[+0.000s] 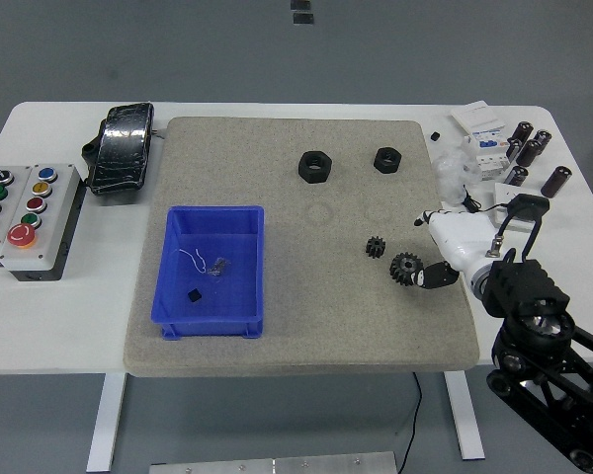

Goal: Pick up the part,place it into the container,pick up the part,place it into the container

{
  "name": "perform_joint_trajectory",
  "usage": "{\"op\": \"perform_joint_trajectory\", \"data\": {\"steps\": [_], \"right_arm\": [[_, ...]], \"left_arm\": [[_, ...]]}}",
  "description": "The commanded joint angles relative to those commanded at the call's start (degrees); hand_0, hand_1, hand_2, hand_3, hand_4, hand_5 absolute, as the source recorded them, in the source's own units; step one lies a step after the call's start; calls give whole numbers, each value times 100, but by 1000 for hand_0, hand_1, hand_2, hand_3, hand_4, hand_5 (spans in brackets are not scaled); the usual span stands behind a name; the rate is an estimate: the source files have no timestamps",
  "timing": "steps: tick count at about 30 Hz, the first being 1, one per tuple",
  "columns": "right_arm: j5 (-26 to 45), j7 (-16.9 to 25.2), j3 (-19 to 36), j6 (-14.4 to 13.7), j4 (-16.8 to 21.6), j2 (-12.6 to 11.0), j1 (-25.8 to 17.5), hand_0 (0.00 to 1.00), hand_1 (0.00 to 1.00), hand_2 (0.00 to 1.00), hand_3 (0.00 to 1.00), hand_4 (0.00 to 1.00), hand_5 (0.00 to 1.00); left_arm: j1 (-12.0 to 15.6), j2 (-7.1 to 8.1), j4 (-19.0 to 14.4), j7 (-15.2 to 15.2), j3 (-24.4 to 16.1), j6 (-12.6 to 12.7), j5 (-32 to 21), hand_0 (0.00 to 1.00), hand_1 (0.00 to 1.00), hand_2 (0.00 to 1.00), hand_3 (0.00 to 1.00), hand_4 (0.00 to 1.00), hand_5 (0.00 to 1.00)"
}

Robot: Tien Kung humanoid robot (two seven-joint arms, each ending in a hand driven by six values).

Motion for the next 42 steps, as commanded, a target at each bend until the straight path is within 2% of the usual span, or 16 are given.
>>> {"op": "perform_joint_trajectory", "data": {"steps": [8,9,13,22,32,33,38,39,42], "right_arm": [[0,0,-148,-149,-264,110,78,504,704,789,802,933,321],[0,0,-159,-169,-267,113,80,477,696,785,799,935,337],[90,0,-198,-292,-258,115,77,477,696,785,799,935,337],[315,0,-292,-384,-238,143,13,444,678,772,787,943,362],[511,0,-403,-504,-679,193,64,436,668,760,796,946,368],[517,0,-416,-553,-697,200,77,375,609,624,738,595,218],[503,0,-439,-796,-742,221,140,375,609,624,738,595,218],[511,0,-447,-831,-754,219,149,395,570,508,664,426,70],[533,0,-475,-891,-814,210,168,395,570,508,664,426,70]], "left_arm": [[-1,2,0,0,5,2,0,658,599,558,614,650,369],[-1,1,0,0,3,2,0,659,599,558,615,649,369],[2,-6,0,2,-6,1,0,659,599,558,615,649,369],[4,7,0,-23,54,10,-45,658,599,558,615,650,369],[-3,-5,0,-56,120,6,-110,658,599,559,616,647,368],[-2,-4,0,-63,119,7,-109,658,599,560,618,647,372],[-4,-4,0,-92,131,11,-122,658,599,560,618,647,372],[-5,-6,0,-104,146,11,-138,658,599,560,618,649,374],[-8,-9,0,-154,204,11,-206,658,599,560,618,649,374]]}}
